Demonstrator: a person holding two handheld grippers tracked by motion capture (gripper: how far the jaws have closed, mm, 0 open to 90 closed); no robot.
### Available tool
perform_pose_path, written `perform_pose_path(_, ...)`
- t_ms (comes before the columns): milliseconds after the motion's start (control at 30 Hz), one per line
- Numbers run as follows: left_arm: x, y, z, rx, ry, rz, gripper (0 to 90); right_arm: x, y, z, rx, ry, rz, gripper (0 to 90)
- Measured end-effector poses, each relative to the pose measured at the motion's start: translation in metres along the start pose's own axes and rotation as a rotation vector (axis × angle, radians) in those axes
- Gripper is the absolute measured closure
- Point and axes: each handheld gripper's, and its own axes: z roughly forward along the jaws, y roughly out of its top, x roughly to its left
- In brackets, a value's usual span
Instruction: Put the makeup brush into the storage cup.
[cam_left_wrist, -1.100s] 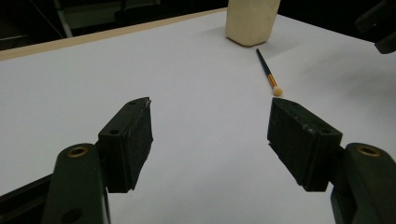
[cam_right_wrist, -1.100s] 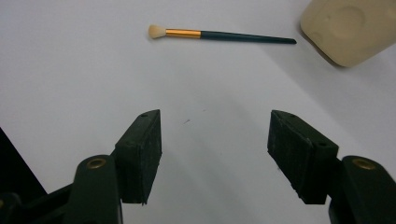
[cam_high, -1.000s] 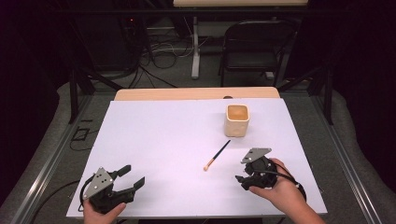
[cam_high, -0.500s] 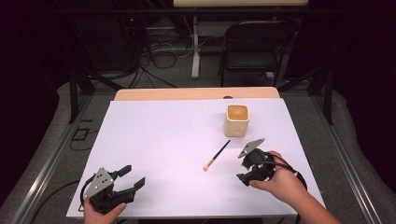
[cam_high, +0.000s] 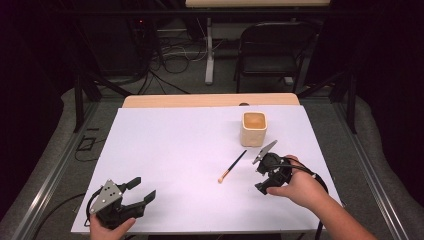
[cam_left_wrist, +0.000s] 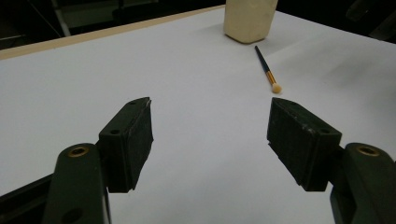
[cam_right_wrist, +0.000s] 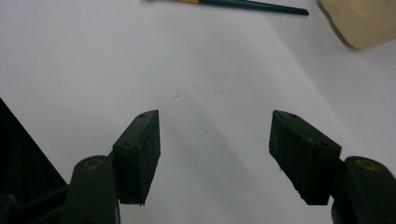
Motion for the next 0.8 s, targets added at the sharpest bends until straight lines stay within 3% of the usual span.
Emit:
perform_pose_path(333,0.0,0.0,0.0,0.005,-0.005,0.005,31.3,-0.003,0.007,0.002,0.007,0.003,-0.008,33.9)
perform_pose_path(467,0.0,0.0,0.0,0.006,-0.004,0.006,31.3,-0.006,0.012,-0.001,0.033,-0.006,-0.022,34.2)
perform_pose_path(800,0.0,0.0,0.001,0.008,-0.005,0.007,31.2,-0.012,0.025,0.001,0.024,-0.017,-0.009,36.1)
